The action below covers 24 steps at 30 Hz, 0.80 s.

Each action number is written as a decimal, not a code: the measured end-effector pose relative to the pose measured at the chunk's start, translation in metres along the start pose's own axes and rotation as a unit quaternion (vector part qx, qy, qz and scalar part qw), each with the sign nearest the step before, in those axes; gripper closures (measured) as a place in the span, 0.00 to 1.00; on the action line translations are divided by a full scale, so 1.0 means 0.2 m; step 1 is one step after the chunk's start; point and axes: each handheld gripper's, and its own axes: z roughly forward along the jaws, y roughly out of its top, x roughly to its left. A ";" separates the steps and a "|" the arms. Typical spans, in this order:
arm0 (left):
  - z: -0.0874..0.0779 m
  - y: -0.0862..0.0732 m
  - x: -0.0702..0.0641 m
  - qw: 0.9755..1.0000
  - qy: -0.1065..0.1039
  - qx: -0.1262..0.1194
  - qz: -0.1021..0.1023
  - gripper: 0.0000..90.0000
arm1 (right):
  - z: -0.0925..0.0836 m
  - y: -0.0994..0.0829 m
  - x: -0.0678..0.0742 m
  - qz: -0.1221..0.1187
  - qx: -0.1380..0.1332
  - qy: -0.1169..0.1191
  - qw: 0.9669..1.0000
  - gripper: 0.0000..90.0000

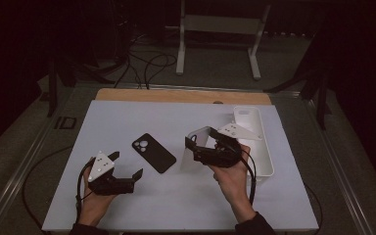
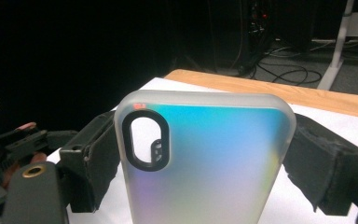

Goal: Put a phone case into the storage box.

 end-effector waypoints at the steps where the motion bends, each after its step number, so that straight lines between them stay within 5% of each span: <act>1: 0.00 0.00 0.00 1.000 0.000 0.000 0.000 0.01 | 0.00 0.00 0.00 0.000 0.000 0.000 1.000 0.19; 15: -0.06 -0.08 0.07 0.999 0.044 0.011 0.011 0.01 | -0.01 0.04 -0.07 0.004 -0.001 -0.013 1.000 0.19; 24: -0.07 -0.10 0.10 0.999 0.049 0.008 -0.006 0.01 | -0.02 0.08 -0.12 -0.001 -0.009 -0.033 0.999 0.19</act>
